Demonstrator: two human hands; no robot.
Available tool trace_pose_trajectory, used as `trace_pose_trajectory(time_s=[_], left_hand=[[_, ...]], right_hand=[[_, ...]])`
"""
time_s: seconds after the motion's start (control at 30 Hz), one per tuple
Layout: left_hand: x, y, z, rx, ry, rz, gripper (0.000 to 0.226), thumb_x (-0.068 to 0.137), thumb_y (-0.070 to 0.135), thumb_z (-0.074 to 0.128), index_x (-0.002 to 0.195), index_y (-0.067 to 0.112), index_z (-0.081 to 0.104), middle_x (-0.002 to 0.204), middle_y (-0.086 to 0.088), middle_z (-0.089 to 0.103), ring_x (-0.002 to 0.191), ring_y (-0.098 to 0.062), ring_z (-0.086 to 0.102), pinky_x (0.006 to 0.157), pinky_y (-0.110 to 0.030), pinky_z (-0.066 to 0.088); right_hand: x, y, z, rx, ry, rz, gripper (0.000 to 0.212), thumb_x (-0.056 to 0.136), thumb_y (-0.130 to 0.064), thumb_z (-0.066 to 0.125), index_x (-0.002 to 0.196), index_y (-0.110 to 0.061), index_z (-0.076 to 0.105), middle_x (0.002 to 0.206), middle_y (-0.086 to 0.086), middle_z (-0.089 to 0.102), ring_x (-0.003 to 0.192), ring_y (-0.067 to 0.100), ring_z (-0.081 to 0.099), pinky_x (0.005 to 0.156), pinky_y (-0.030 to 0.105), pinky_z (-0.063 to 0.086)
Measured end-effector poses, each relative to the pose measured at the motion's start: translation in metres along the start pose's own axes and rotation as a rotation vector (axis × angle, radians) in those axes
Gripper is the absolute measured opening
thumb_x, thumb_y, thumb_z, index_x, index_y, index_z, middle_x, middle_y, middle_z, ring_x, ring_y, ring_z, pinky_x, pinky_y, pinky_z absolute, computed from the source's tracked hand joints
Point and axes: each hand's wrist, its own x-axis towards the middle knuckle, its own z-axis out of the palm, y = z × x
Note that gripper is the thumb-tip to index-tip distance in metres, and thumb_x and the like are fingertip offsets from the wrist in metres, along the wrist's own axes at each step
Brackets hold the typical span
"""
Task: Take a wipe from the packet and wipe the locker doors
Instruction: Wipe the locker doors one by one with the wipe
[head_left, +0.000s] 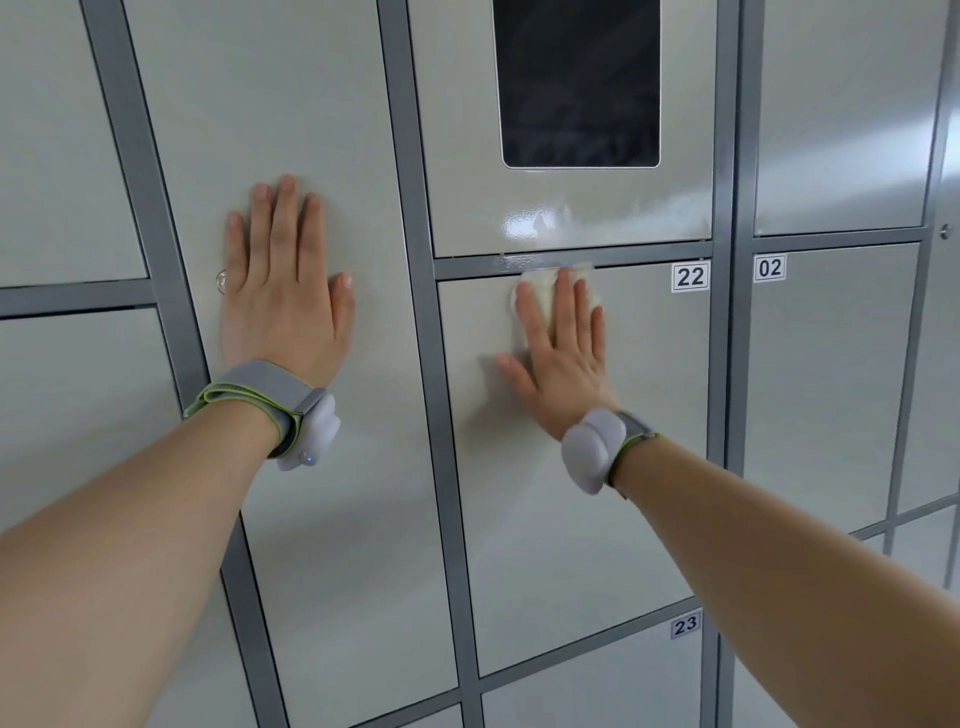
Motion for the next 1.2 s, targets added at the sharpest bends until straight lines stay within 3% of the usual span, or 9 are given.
trace_pose_trajectory(time_s=[0.17,0.37,0.57,0.77,0.97,1.2], left_hand=[[0.0,0.0,0.0,0.001,-0.003,-0.007,0.06,0.094,0.025,0.03,0.146,-0.003,0.021,0.155,-0.02,0.016,0.144,-0.036,0.01,0.116,-0.033,-0.01],[0.0,0.001,-0.001,0.002,-0.027,-0.012,0.061,0.094,0.028,0.029,0.146,-0.004,0.02,0.155,-0.021,0.015,0.144,-0.037,0.008,0.117,-0.038,-0.007],[0.001,0.001,-0.002,0.001,-0.048,-0.009,0.063,0.093,0.029,0.029,0.145,-0.004,0.021,0.154,-0.022,0.015,0.143,-0.038,0.009,0.116,-0.034,-0.011],[0.0,0.016,-0.002,-0.043,-0.077,-0.086,0.066,0.092,0.032,0.028,0.146,-0.005,0.018,0.155,-0.022,0.011,0.144,-0.039,0.005,0.116,-0.045,-0.008],[-0.014,0.055,0.012,-0.071,-0.103,-0.019,0.066,0.092,0.032,0.028,0.145,-0.006,0.022,0.154,-0.021,0.018,0.143,-0.037,0.012,0.116,-0.046,-0.002],[-0.018,0.061,0.02,-0.031,-0.076,-0.04,0.065,0.093,0.031,0.029,0.147,-0.004,0.015,0.155,-0.02,0.016,0.143,-0.035,0.01,0.116,-0.044,-0.004]], right_hand=[[0.001,0.001,-0.002,0.036,-0.057,0.052,0.076,0.079,-0.071,0.006,0.141,-0.034,-0.018,0.154,0.013,-0.023,0.141,0.029,-0.025,0.112,0.04,-0.02],[-0.02,0.011,0.0,-0.038,-0.105,-0.113,0.085,0.076,-0.079,-0.009,0.144,-0.03,-0.008,0.151,0.007,-0.023,0.143,0.032,-0.017,0.115,0.043,-0.012],[0.012,0.02,-0.02,0.014,-0.078,0.12,0.087,0.073,-0.072,0.0,0.148,-0.029,-0.013,0.154,0.012,-0.024,0.142,0.029,-0.023,0.114,0.042,-0.015],[-0.017,0.028,-0.014,-0.07,-0.199,-0.014,0.085,0.073,-0.074,-0.001,0.141,-0.03,-0.024,0.153,0.012,-0.028,0.14,0.029,-0.027,0.115,0.043,-0.015],[-0.025,0.035,-0.017,-0.097,-0.172,-0.054,0.089,0.069,-0.081,-0.014,0.145,-0.034,-0.014,0.156,0.009,-0.02,0.143,0.028,-0.02,0.115,0.043,-0.013],[-0.025,0.043,-0.019,0.039,-0.074,-0.161,0.092,0.083,-0.076,0.002,0.15,-0.013,0.006,0.155,0.008,-0.01,0.144,0.022,-0.012,0.115,0.026,-0.012]])
